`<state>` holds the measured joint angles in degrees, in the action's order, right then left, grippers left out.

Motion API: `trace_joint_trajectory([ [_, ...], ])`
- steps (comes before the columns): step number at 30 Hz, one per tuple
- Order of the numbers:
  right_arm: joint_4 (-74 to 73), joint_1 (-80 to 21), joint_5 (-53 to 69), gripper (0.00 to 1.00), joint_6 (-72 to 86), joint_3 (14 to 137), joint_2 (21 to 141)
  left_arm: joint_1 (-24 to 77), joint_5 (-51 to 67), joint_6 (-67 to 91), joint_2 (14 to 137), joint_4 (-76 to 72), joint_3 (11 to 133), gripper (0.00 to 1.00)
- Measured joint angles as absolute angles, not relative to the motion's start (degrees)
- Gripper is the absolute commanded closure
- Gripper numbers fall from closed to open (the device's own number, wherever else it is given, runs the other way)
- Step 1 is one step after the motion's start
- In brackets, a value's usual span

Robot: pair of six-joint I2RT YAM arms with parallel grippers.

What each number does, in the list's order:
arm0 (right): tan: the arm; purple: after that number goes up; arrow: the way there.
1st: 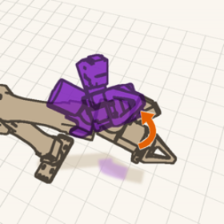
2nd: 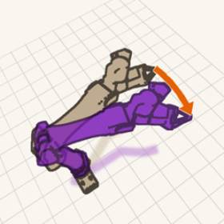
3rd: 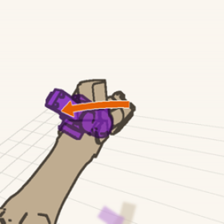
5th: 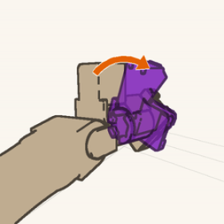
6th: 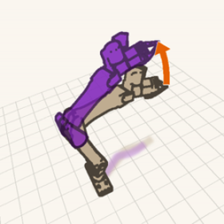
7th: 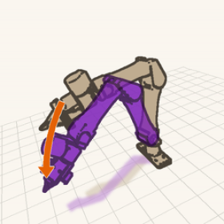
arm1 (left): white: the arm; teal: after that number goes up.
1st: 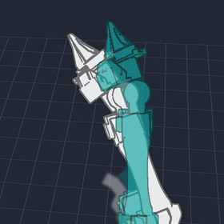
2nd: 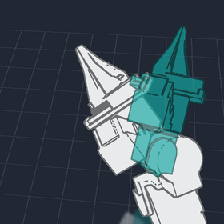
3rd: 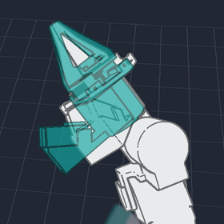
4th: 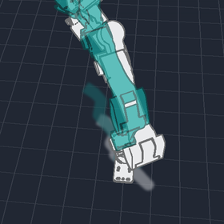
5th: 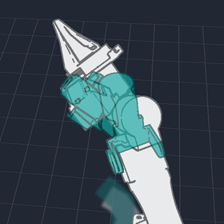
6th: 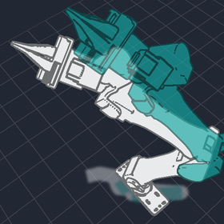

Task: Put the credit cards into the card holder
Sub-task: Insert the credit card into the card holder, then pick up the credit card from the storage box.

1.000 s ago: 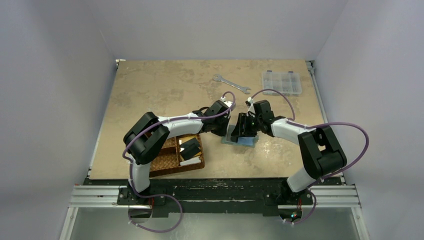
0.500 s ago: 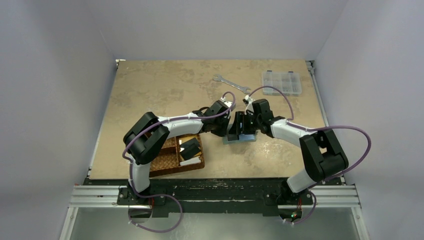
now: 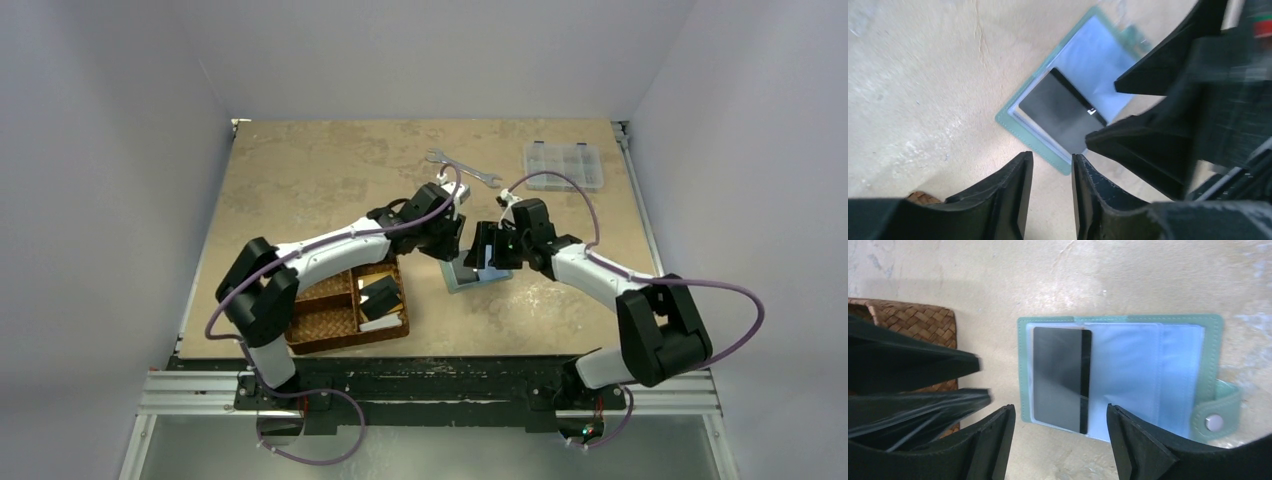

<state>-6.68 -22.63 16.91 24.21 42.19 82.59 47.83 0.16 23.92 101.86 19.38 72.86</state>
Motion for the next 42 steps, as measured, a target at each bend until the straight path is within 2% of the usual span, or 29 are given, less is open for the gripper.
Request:
trace_joint_trajectory([
  [7,-10.3,-22.4,15.3,0.20,23.2,42.1,74.4,47.8,0.3,23.8,90.1,23.4,75.0,0.50],
  [14,-11.7,-22.4,16.0,0.16,22.5,41.6,64.3,47.8,-2.3,23.7,70.4,29.4,69.1,0.46],
  [18,-11.7,-22.4,16.2,0.15,22.7,41.2,59.4,47.3,-4.9,22.9,64.7,35.2,66.7,0.41],
  [22,-11.6,-22.4,16.2,0.15,22.8,41.2,57.1,43.8,-4.6,21.0,63.9,39.1,65.3,0.33],
  [25,-11.6,-22.4,16.1,0.15,23.1,41.2,56.8,39.4,-2.0,18.7,65.1,40.6,65.2,0.32],
  [27,-11.6,-22.4,16.2,0.15,23.8,41.2,56.8,36.9,0.4,17.2,66.7,41.2,65.2,0.32],
  [30,-11.5,-22.4,16.1,0.16,25.3,41.2,56.8,35.7,2.7,15.1,70.5,42.4,65.8,0.37],
  [35,-14.9,-22.4,14.5,0.14,26.5,43.1,56.3,35.7,8.2,11.2,76.8,46.7,67.7,0.34],
  [42,-27.2,-22.4,6.6,0.16,25.9,56.1,56.1,35.6,18.1,10.3,76.7,53.4,68.2,0.37],
])
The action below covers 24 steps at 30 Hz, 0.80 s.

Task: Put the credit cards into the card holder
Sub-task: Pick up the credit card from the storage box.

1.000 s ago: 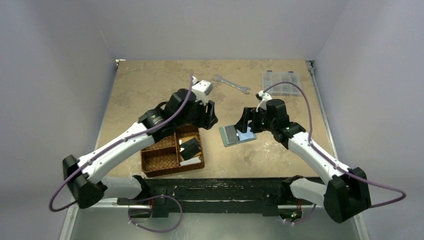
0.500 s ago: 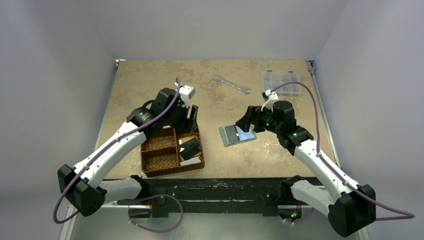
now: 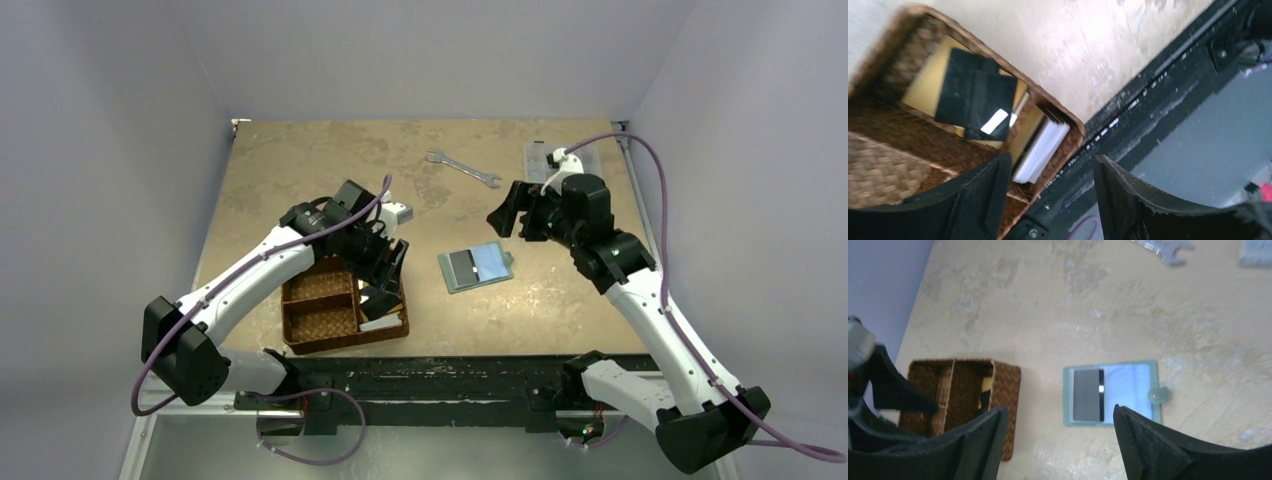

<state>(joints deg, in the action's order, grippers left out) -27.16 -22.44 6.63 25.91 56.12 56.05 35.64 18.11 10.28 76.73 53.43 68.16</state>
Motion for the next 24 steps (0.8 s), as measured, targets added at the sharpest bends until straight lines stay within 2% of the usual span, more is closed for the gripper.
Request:
trace_joint_trajectory([
  [4,-30.7,-22.4,4.0,0.15,25.1,62.2,57.8,35.6,22.7,10.3,77.0,54.1,63.7,0.37],
  [24,-35.1,-21.3,3.7,0.16,22.2,62.4,62.3,33.4,27.5,6.4,95.4,54.0,62.3,0.36],
])
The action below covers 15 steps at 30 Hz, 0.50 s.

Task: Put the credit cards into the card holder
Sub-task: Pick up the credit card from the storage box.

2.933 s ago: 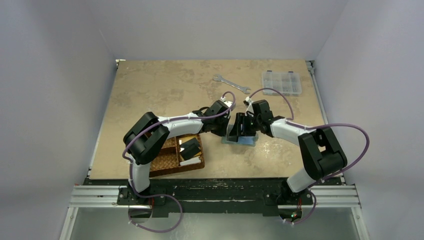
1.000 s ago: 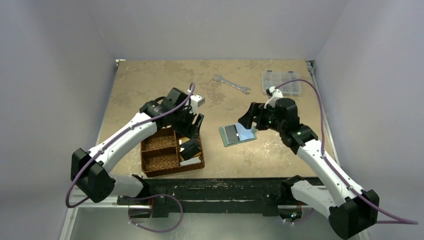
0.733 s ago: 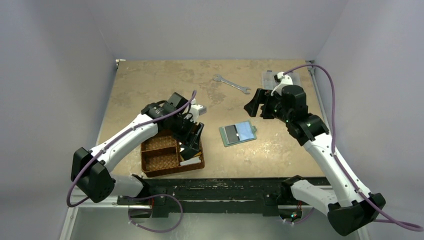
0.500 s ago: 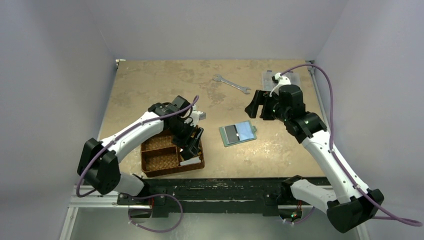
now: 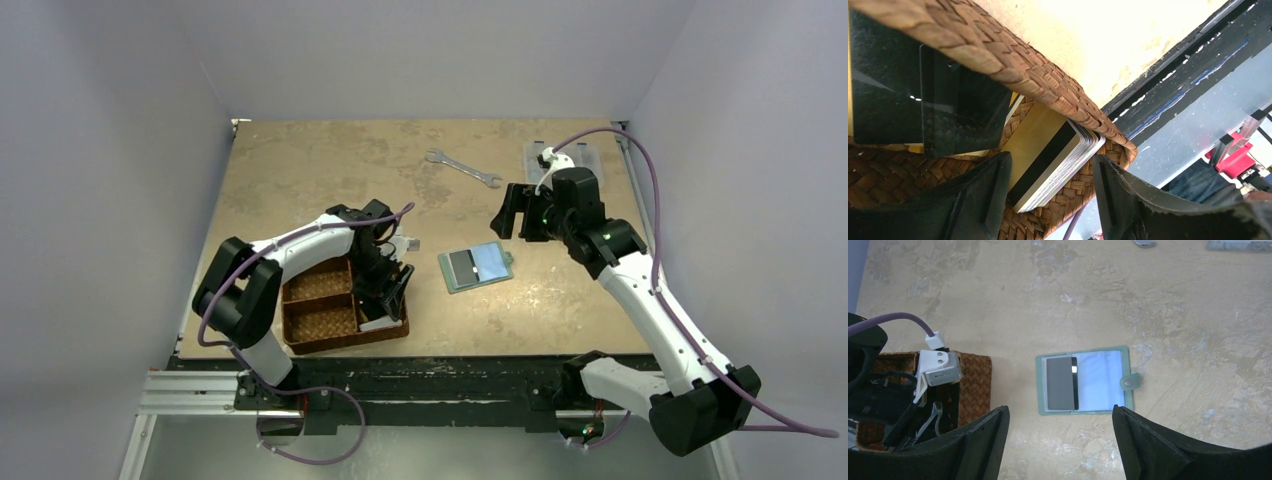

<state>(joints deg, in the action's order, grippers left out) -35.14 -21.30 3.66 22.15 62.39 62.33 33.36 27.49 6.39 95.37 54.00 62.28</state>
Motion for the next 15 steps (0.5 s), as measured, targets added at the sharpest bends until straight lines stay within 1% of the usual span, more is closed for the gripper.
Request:
trace_joint_trajectory([
  [5,-35.9,-21.3,4.0,0.16,21.6,62.4,62.3,33.4,29.6,6.2,96.1,53.3,62.3,0.35],
  [15,-36.3,-21.0,4.1,0.17,21.5,62.8,63.7,33.3,31.9,6.4,96.1,52.3,61.5,0.38],
])
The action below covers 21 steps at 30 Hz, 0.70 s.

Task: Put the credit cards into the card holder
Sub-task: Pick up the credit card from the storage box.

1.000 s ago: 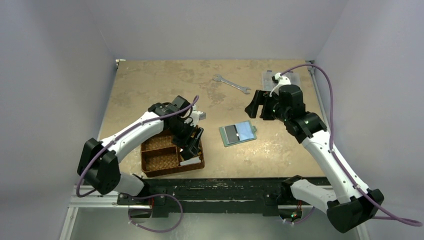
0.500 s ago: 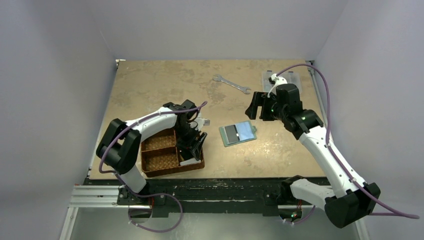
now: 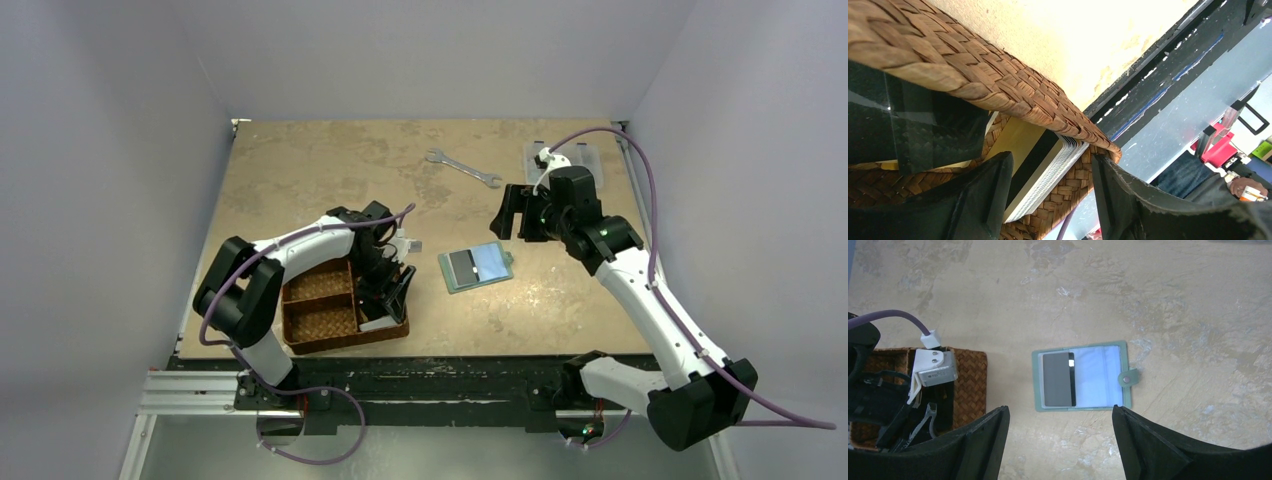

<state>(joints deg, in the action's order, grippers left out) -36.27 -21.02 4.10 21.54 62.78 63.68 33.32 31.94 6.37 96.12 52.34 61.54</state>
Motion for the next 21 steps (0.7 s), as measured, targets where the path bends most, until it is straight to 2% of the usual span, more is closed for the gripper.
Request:
trace_joint_trajectory([
  [2,-36.3,-21.0,4.1,0.17,21.5,62.8,63.8,33.3,32.5,6.4,96.1,52.0,61.1,0.40],
  [7,-36.4,-21.0,4.2,0.17,21.5,62.8,63.8,33.3,33.8,6.5,96.5,51.8,60.6,0.57],
  [13,-36.5,-21.0,4.2,0.17,21.5,62.8,63.8,33.1,34.0,6.4,96.5,51.7,60.6,0.62],
  [21,-36.5,-21.0,4.2,0.17,21.5,62.8,63.8,33.0,33.9,6.4,96.4,51.7,60.6,0.74],
])
